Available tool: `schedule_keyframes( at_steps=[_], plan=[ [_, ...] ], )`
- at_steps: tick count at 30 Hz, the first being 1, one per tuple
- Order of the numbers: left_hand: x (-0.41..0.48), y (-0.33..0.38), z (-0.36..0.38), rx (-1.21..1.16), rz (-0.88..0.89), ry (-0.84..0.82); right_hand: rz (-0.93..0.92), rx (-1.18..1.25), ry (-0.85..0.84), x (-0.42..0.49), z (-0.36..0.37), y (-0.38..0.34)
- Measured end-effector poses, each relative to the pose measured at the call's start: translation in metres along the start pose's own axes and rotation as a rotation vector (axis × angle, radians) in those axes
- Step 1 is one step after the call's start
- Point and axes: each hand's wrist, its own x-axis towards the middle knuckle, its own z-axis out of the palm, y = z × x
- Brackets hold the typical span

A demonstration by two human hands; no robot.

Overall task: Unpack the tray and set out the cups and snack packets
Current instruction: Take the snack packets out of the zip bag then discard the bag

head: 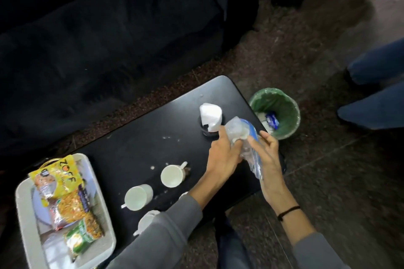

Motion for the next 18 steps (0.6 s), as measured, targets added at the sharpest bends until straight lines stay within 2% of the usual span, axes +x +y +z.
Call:
schedule_keyframes(
  at_steps=[3, 8, 11, 15, 18],
  plan=[
    [0.021, 0.005, 0.032, 0.056, 0.014, -0.042, 0.035, -0.04, -0.015, 0.015, -0.016, 0.007],
    [0.05, 0.003, 0.067, 0.263, 0.064, -0.312, 0.012, 0.058, 0.209, 0.054, -0.042, 0.008],
    [0.072, 0.005, 0.07, 0.261, 0.045, -0.398, 0.022, 0.044, 0.251, 0.078, -0.06, 0.003],
    [0.092, 0.004, 0.072, 0.182, -0.082, -0.327, 0.002, -0.115, 0.39, 0.113, -0.085, -0.01],
    [0.104, 0.001, 0.077, 0.164, -0.132, -0.267, 0.054, -0.381, 0.535, 0.148, -0.101, -0.023]
  ],
)
